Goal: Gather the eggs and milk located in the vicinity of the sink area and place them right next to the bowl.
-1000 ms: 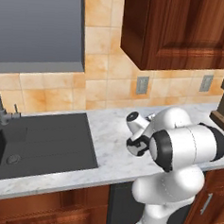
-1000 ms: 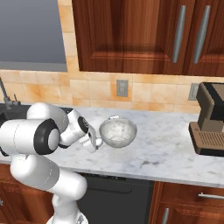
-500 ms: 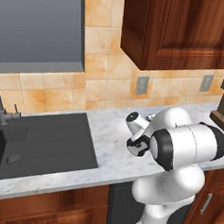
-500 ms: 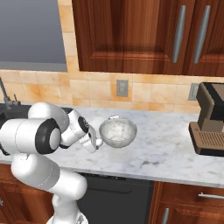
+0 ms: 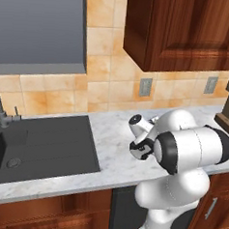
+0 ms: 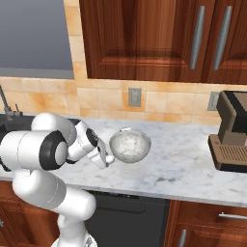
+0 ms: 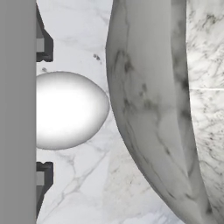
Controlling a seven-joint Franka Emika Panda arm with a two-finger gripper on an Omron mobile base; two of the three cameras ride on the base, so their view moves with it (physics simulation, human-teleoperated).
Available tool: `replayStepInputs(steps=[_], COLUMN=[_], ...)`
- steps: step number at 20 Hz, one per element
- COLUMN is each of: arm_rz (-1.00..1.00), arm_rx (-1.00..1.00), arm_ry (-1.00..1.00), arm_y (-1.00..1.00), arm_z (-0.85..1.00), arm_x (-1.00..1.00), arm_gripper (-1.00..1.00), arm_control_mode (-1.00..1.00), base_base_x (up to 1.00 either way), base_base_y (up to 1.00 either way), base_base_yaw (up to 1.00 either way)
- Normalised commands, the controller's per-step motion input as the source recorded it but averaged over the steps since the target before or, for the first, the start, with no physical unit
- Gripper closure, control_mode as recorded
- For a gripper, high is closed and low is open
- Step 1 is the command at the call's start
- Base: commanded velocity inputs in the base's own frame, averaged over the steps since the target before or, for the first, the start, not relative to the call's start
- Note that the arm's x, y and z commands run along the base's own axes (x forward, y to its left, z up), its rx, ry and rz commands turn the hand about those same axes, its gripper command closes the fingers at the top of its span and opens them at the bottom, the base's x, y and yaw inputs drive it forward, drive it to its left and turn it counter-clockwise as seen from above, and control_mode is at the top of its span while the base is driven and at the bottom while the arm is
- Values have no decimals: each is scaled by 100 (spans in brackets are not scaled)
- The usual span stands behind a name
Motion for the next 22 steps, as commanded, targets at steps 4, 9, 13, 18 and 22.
replayStepInputs(steps=[4,9,13,18,22], arm_rz=[0,0,-1,0,0], arm_rx=[0,0,0,11,17], arm_ry=[2,4,9,9,19], arm_y=[0,20,36,5,0], arm_z=[10,38,41,22,40], arm_x=[0,0,-9,-43,-67], arm_gripper=[-100,-100,-100,-100,-100], arm_control_mode=[-100,-100,-100,-100,-100], base_base_x=[0,0,0,0,0], base_base_y=[0,0,0,0,0], base_base_yaw=[0,0,0,0,0])
